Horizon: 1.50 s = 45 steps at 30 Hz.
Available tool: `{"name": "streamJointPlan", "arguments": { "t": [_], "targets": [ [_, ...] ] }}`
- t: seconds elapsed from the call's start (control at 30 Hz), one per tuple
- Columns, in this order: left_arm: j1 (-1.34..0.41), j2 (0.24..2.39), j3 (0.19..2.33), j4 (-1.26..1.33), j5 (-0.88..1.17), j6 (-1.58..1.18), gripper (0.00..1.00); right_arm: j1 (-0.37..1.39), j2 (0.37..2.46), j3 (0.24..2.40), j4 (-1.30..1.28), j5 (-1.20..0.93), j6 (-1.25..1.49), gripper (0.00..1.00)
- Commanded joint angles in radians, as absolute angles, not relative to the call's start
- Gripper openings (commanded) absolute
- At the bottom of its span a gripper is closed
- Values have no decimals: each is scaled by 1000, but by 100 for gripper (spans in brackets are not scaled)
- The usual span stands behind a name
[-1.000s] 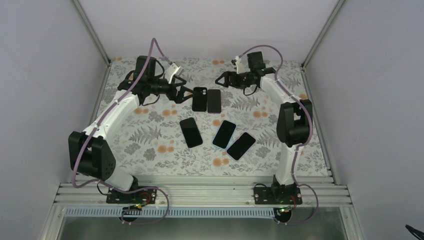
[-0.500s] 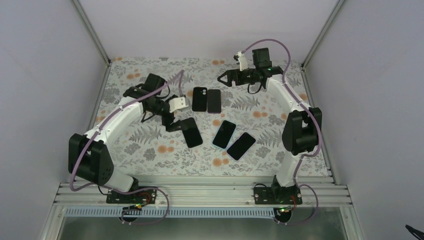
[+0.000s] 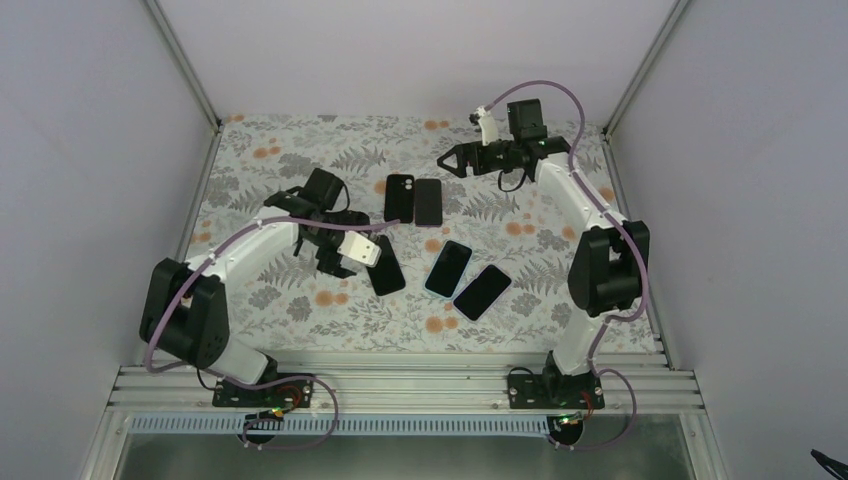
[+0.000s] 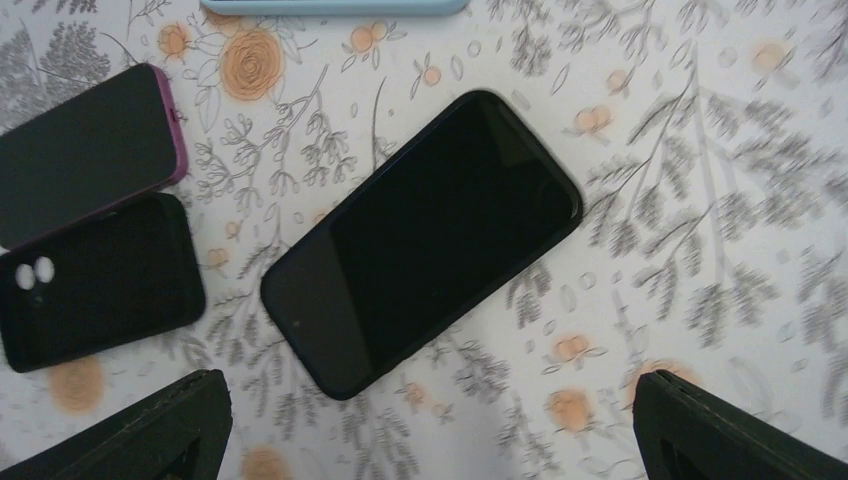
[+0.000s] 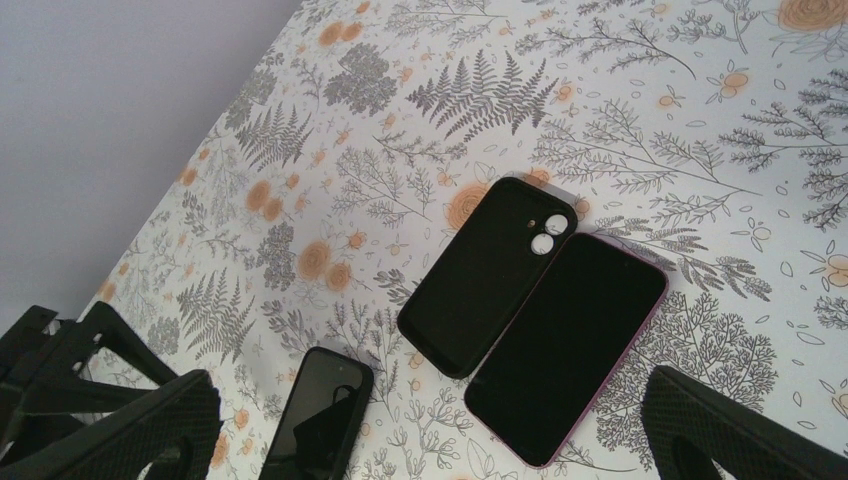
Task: Take the phone out of the phone case
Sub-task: Pick up the phone at the center of the board.
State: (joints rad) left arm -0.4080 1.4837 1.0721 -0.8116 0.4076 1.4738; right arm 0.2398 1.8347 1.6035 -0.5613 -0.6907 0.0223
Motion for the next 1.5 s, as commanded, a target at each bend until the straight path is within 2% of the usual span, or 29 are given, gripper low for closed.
{"name": "streamJointPlan", "arguments": {
  "t": [0.0,0.43,0.67,0.87,1.47],
  "targets": [
    [-424,1548,1064,-720,361,1617,100,228,1792,1588,-539,-700,0,99],
    [-436,1653,1120,-778,410,1585,100,222,1792,1564,-529,-736,3,99],
    [-437,1701,1188,-807,418,1411,100,222,1789,1563,-531,-740,3,99],
    [-427,1669,1067,-730,308,1431,100,216,1787,1557,-529,-753,5,99],
    [-482,1733,1051,-535,203,1421,100,203,1778,1545,-523,-786,12,99]
  ]
}}
